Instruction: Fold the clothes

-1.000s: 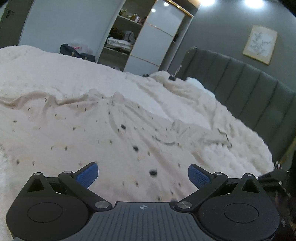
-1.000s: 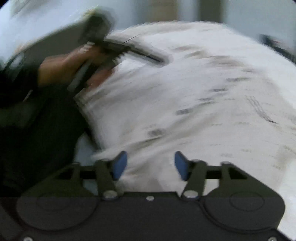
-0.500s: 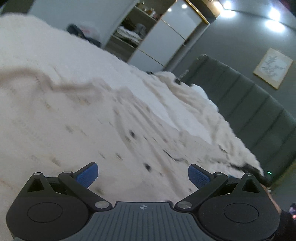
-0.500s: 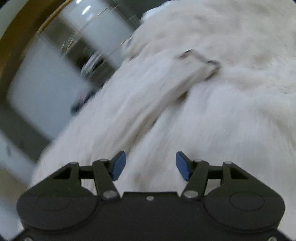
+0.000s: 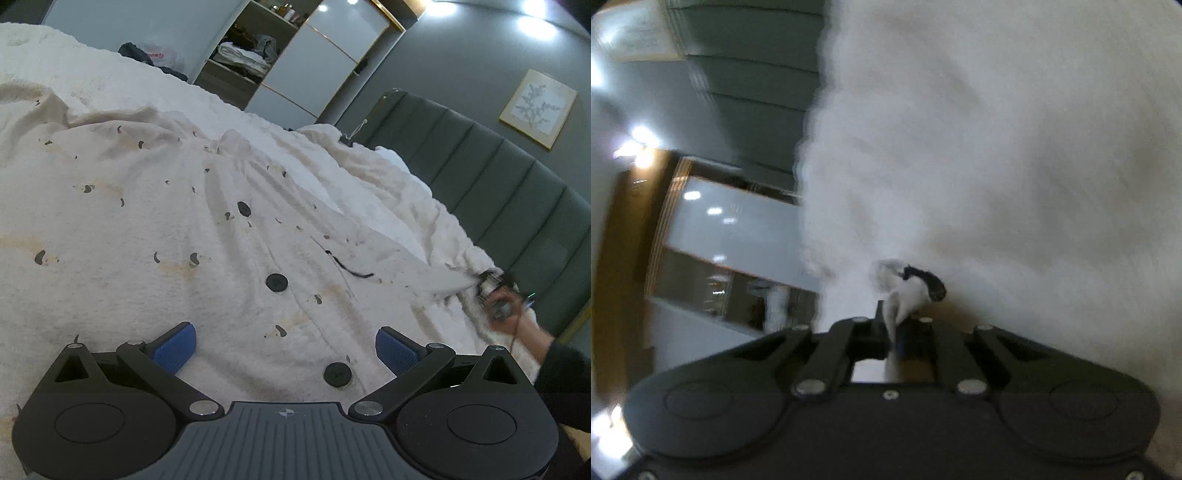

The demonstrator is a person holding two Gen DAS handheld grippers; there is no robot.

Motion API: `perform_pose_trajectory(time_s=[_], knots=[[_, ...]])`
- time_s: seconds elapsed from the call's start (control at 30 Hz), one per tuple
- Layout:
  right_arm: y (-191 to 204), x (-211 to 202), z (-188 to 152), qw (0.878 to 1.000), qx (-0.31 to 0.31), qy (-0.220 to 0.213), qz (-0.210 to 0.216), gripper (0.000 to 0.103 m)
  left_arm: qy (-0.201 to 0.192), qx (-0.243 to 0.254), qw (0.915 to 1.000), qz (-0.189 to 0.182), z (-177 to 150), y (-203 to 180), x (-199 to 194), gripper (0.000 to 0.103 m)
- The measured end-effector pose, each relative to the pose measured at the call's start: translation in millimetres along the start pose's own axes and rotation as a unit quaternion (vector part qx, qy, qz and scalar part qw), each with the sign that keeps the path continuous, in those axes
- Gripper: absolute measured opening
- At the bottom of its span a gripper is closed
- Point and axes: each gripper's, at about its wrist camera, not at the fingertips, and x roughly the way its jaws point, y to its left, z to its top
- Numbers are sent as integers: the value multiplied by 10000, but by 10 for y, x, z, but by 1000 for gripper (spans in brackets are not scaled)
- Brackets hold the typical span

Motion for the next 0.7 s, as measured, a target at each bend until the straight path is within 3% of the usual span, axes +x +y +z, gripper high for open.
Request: perform_pose_trajectory(time_s=[0.07, 0.1, 0.17, 0.23, 0.3, 0.37, 0.4, 0.47, 0.53, 0.6, 0.63, 0.7], knots=[[314, -210, 248, 9978, -558, -182, 312, 2, 5, 41, 10000, 32, -6, -8, 5, 103], [337, -194, 292, 9972, -699, -96, 266, 2, 6, 56, 10000, 46, -7, -8, 4, 103], [324, -173, 316, 9958, -911, -10, 36, 2, 18, 110, 9999, 93, -10, -25, 9, 103], [172, -143, 283, 9928, -1091, 79, -483, 3, 32, 139, 9998, 118, -2, -38, 7, 103], [-107, -107, 225, 9877, -1094, 199, -1099, 11, 47, 126, 9998, 123, 18, -43, -6, 103], [-272, -148, 147, 9860, -901, 275, -1375, 31, 49, 28, 9999, 90, 56, -32, -31, 103], [-375, -221, 98, 9900, -595, 237, -1260, 35, 31, -53, 10000, 57, 81, -23, -52, 103], [-506, -295, 47, 9948, -161, 154, -992, 55, -17, -204, 9998, -1, 127, -6, -95, 103], [-574, -296, 29, 9966, 40, 93, -813, 58, -274, -507, 9983, -132, 222, 44, -240, 103], [-578, -244, 38, 9973, 132, 243, -679, 27, -419, -646, 9969, -160, 290, 82, -347, 103], [-493, -221, 41, 9972, -20, 292, -684, 2, -515, -731, 9959, -136, 353, 122, -449, 103], [-342, -165, 19, 9968, -396, 200, -663, 1, -623, -618, 9961, 32, 469, 184, -645, 103]])
